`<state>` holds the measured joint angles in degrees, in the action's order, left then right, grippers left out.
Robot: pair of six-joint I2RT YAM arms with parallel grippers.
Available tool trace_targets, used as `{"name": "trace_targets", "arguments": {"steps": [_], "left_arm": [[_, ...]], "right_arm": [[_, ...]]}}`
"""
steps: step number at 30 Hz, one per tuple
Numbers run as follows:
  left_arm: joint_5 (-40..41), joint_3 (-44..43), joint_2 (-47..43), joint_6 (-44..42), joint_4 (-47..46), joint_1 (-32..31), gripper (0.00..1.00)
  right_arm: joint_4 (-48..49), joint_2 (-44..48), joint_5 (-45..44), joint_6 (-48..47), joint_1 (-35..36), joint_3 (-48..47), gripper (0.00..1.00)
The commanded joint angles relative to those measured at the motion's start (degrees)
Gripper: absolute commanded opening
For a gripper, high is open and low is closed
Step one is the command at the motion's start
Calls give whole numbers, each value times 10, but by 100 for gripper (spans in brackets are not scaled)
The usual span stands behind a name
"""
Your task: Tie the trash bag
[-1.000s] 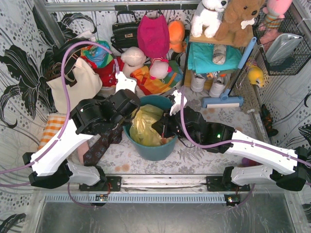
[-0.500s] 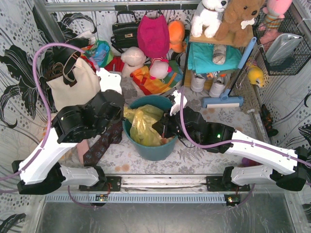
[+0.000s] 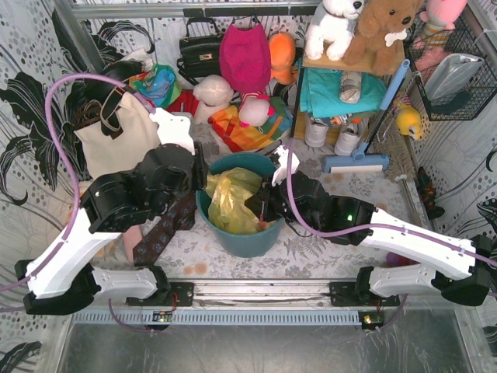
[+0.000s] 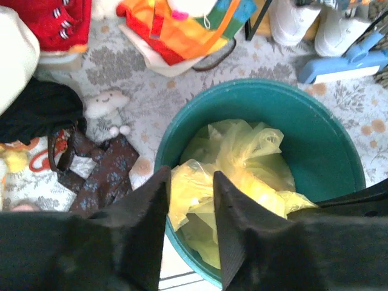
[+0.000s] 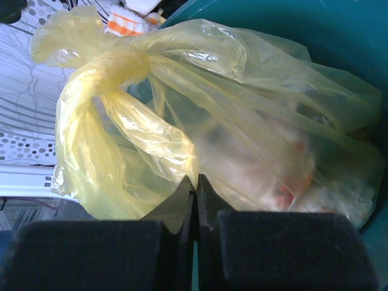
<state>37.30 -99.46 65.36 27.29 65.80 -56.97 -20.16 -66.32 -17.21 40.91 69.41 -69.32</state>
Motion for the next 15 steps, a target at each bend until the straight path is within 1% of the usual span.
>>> {"name": "trace_targets", "arguments": {"steps": [1,3,5,8,12,15], "left_arm": [[-22,-30,26,23,66,-3,47],[-14,-38,38,34,109,-3,51],[0,-35,40,44,128,-3,51],[14,-30,26,47,123,-3,53],[37,-46,16,54,141,-3,55],[15,-37,10,50,130,-3,52]], "right_arm": [[-5,6,-8,-7,1,-20,0],[-3,6,-8,-7,1,-18,0],[-2,7,-6,-7,1,-18,0],[-1,7,-5,-6,1,-18,0],[-1,10,-6,-6,1,-16,0],[-2,11,-6,-5,1,-16,0]]}}
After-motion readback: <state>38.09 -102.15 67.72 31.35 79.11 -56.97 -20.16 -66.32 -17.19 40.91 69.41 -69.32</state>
